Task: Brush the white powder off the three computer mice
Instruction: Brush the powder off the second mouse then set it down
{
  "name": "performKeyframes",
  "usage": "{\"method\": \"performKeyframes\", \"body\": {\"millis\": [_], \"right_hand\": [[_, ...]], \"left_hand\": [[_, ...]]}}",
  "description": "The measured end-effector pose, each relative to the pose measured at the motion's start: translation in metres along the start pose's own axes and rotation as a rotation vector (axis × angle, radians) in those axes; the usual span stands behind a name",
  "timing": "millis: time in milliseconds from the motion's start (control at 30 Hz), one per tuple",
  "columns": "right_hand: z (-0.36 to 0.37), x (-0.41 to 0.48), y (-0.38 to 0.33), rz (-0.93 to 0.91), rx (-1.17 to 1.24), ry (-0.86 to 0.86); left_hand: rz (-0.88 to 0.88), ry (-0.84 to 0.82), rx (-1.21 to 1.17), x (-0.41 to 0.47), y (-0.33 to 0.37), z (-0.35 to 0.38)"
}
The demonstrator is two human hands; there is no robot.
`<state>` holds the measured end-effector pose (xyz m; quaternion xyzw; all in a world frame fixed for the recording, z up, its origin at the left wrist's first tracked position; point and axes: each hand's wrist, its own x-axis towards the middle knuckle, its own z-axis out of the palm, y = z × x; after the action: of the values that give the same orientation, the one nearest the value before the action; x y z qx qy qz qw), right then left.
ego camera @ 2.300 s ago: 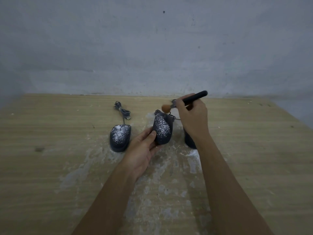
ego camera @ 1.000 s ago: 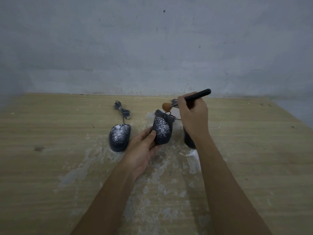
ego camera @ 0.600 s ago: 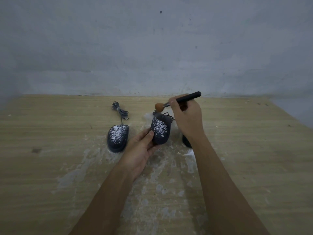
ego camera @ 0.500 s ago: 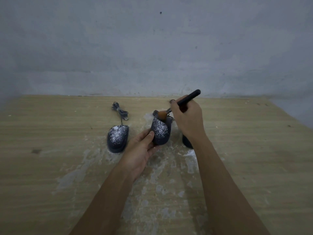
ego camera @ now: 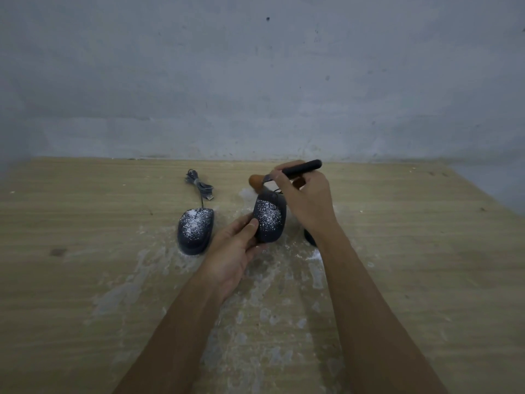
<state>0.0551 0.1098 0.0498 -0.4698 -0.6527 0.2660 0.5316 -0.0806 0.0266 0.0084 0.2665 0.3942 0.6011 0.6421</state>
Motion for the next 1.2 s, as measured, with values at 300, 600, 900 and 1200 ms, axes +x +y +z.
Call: {"method": "performKeyframes", "body": {"millis": [300, 600, 900, 1200], "right_hand": [[-0.003, 0.001, 0.002, 0.008, -0.022, 0.013], [-0.010, 0.005, 0.005, 0.005, -0.178, 0.128], [-0.018, 0.005, 0.010, 0.030, -0.221, 0.120], [-0.021, 0.005, 0.003, 0.058, -0.051, 0.103]], "left_hand": [[0.005, -0.005, 0.019, -0.001, 0.000, 0.000], [-0.011, 0.016, 0.008, 0.000, 0.001, -0.001], [-0.061, 0.054, -0.076, 0.002, 0.002, -0.002], [-0.068, 0.052, -0.104, 0.005, 0.002, -0.007]]}}
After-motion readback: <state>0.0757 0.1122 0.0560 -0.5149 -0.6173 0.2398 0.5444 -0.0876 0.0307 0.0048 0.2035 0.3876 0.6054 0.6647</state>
